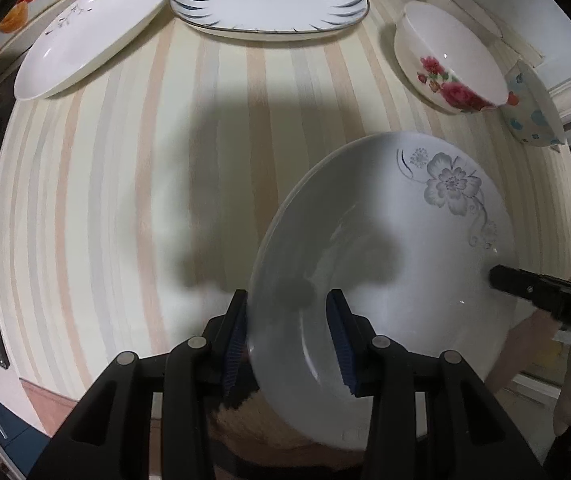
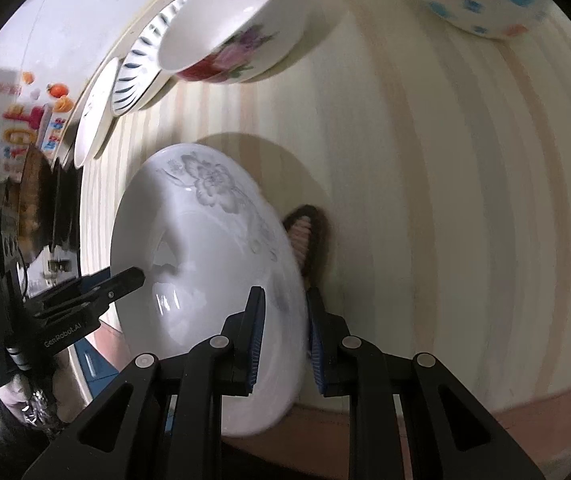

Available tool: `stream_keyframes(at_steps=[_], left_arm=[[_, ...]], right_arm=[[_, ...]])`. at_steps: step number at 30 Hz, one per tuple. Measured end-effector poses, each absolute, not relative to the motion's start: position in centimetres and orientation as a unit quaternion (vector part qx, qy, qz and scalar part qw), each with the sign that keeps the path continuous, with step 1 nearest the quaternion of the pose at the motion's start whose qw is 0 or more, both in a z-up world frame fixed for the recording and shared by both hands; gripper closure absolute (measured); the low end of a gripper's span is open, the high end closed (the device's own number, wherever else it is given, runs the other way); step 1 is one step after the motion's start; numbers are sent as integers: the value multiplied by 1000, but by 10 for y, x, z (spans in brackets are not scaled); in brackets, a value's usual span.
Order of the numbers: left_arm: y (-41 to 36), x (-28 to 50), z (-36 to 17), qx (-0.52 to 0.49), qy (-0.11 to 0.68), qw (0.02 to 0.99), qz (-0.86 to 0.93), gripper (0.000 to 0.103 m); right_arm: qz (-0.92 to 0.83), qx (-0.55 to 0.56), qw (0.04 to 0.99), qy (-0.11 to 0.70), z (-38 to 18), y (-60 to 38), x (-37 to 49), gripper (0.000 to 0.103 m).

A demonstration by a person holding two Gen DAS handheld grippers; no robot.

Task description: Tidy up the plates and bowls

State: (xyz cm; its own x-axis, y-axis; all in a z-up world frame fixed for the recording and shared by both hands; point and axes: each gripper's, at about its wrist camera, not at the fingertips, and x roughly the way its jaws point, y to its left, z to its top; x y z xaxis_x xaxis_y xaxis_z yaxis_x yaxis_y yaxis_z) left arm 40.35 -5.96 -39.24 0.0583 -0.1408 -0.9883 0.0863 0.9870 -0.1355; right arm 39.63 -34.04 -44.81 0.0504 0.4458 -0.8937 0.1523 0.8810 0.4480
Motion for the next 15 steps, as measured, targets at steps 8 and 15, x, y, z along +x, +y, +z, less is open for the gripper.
stream_keyframes(at_steps=[8,15], left_arm=[[31,439,-314,-93,600,794,-12,60],[120,500,-339,-148,572,804,69,60]], right_arm=[[136,190,766,599,-316,-315,412,61],[220,120,801,544,-314,-173,559,48]])
